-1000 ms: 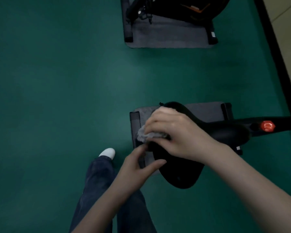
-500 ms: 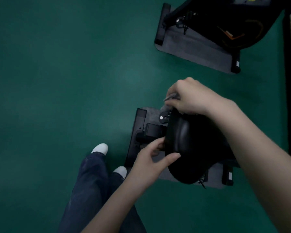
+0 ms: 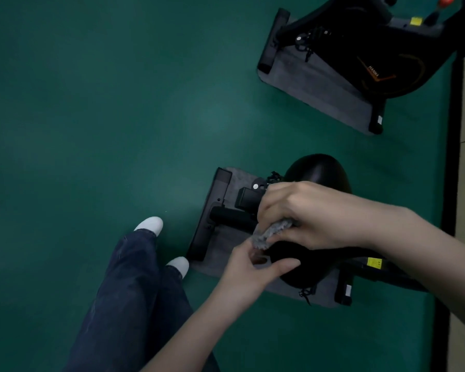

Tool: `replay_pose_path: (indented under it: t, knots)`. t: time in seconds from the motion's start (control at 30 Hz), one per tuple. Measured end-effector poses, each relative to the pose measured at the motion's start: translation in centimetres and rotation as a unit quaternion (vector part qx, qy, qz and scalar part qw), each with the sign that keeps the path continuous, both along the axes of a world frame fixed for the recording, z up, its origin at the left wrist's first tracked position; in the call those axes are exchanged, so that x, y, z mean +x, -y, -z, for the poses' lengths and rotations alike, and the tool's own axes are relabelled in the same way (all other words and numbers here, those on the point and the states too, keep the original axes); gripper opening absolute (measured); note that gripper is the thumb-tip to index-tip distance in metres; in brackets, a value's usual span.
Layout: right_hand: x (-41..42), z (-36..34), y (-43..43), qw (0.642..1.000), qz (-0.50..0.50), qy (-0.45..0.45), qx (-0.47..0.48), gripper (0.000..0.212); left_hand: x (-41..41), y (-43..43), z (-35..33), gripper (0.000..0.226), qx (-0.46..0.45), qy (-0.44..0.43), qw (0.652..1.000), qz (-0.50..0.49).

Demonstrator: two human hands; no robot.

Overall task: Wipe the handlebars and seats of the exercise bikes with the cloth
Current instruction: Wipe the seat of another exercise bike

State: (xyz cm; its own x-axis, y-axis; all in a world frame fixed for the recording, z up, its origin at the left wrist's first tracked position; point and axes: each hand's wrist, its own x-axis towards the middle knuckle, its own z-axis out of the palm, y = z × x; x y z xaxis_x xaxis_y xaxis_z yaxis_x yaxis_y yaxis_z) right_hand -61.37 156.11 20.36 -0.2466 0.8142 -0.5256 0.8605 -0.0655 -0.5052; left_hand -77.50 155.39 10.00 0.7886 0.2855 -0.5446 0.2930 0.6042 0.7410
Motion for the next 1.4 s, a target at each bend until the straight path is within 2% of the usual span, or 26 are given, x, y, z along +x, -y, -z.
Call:
replay_pose_path:
  t: [0.13,0.23,0.37,0.5,0.63,0.8,0.97,1.0,1.13,1.2,1.27,1.4]
  knots:
    - [0.1,0.0,0.1,1.000,-0.014,0.002,0.004,0.014,0.2,0.3,0.2,0.043,-0.011,0.010,0.999,-0.029]
    - [1.0,0.4,-0.8,0.997,0.013,0.058,0.049,0.013,0.3,0.5,0.2,0.037,-0.001,0.013,0.999,-0.039]
    - [3.5,1.1,-2.6,0.985,0.108,0.116,0.065,0.014,0.3,0.4,0.4,0.037,0.033,0.008,0.999,-0.028]
    - [6.4,1.4,-2.8,0.959,0.240,0.143,0.055,0.018,0.0,0.0,0.5,0.049,0.077,-0.003,0.997,0.021]
    - [7.9,1.7,-0.4,0.887,0.431,0.143,0.089,0.019,0.0,-0.8,0.3,0.039,0.133,0.005,0.989,0.070]
    - [6.8,2.2,3.2,0.792,0.568,0.171,0.142,0.024,0.0,-2.1,0.1,0.042,0.162,0.004,0.978,0.134]
    - [4.9,1.9,5.6,0.735,0.638,0.188,0.131,0.025,1.0,-5.3,-1.0,0.086,0.230,-0.021,0.959,0.168]
    - [4.3,1.7,5.9,0.728,0.645,0.193,0.132,0.024,1.5,-6.1,-1.5,0.083,0.246,-0.023,0.954,0.171]
    - [1.9,0.7,7.0,0.700,0.669,0.203,0.143,0.022,3.5,-8.7,-3.5,0.042,0.322,-0.010,0.928,0.187]
    - [0.3,0.1,7.8,0.675,0.688,0.207,0.164,0.020,4.3,-9.7,-4.6,0.034,0.357,0.001,0.911,0.206]
    - [-1.6,-0.8,8.9,0.618,0.730,0.196,0.217,0.017,5.0,-10.5,-6.1,0.033,0.389,0.018,0.889,0.240]
    - [-6.1,-3.0,10.4,0.455,0.832,0.142,0.284,0.013,5.9,-11.7,-8.8,0.032,0.432,0.063,0.841,0.321]
